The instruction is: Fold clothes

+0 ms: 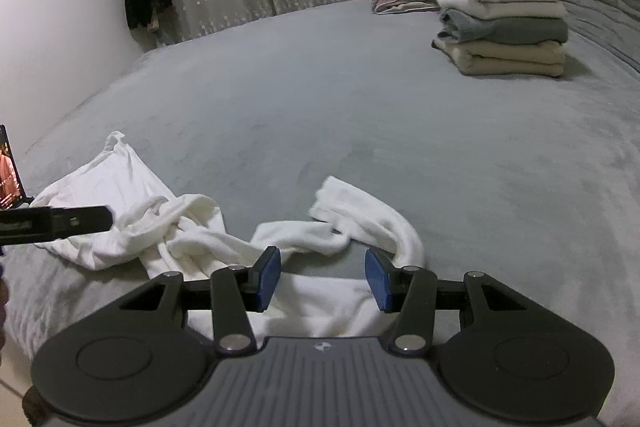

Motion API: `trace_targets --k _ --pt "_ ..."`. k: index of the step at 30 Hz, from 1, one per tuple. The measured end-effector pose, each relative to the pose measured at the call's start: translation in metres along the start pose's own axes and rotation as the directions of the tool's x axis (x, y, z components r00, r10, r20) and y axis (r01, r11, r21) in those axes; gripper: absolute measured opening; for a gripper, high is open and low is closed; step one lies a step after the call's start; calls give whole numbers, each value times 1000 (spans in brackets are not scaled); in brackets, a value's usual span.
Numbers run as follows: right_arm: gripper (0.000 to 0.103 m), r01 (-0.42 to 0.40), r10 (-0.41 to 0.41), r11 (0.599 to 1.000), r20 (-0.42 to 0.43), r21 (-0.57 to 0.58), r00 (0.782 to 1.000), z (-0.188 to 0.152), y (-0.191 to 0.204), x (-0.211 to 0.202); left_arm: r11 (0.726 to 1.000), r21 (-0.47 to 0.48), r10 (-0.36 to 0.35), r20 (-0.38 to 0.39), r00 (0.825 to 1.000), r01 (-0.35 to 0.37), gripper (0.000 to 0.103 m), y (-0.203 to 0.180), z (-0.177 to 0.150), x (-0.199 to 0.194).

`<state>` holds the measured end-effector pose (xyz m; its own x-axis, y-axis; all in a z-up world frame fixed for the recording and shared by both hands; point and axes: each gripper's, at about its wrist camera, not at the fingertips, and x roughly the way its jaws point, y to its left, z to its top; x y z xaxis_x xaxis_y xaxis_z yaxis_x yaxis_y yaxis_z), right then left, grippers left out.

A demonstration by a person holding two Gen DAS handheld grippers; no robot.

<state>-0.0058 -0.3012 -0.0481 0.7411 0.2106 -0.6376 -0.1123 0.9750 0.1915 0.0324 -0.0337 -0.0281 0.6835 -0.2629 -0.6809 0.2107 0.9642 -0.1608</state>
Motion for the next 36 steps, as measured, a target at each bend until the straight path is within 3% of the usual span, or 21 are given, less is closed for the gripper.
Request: trace_targets --k 9,13,17,20,22,27,36 --pt "47 17 -17 1000 -9 -14 1000 -12 -16 -18 977 176 -110 -56 992 118 86 -68 0 28" --pt "47 26 -28 997 -16 -68 999 -20 -14 -22 971 205 -105 -93 990 122 78 -83 -7 44" --pt "47 23 -26 995 -31 -102 999 -25 -12 -18 978 175 -93 -96 991 109 70 -80 -9 52" --pt "48 24 -28 992 -33 -122 999 -28 -9 -14 982 150 -105 -87 991 117 46 -73 -9 52" --pt "48 25 -29 991 -28 -135 999 -27 -7 -11 985 127 -104 -80 991 114 22 -67 -8 51" --pt "48 23 -27 986 -25 -167 999 -25 2 -9 991 -11 -130 -60 990 130 17 -44 -4 41" --pt "48 -49 48 952 -10 -301 999 -26 32 -12 981 -123 -148 42 988 152 16 -14 6 3"
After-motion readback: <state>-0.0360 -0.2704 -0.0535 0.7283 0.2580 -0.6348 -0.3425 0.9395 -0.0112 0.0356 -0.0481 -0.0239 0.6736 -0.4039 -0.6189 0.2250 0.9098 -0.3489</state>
